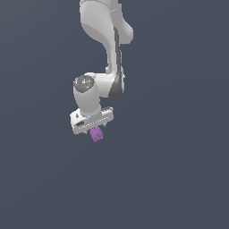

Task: Pick up the object and move it to a goal position.

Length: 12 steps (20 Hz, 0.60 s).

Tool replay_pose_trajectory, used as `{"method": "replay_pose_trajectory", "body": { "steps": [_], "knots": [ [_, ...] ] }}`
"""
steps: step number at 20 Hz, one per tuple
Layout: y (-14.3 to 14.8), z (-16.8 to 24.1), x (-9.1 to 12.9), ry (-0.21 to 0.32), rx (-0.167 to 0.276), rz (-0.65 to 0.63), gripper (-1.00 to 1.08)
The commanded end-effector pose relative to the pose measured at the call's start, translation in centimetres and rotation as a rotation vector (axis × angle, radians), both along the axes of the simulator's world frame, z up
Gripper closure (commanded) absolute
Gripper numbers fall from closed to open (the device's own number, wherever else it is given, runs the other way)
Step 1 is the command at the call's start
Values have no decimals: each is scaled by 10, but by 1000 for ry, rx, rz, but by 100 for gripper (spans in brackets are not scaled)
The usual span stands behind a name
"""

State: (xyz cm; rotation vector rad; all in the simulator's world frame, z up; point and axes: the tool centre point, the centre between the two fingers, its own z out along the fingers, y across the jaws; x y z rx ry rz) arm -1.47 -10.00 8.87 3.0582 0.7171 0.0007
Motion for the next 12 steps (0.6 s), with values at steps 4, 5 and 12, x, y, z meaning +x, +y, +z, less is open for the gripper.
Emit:
{"method": "replay_pose_trajectory", "body": {
  "steps": [4,5,12],
  "knots": [
    [0,-17,-1,1,0,2,-92],
    [0,-23,-1,1,0,2,-92],
    [0,-48,-1,1,0,4,-92]
  ]
}}
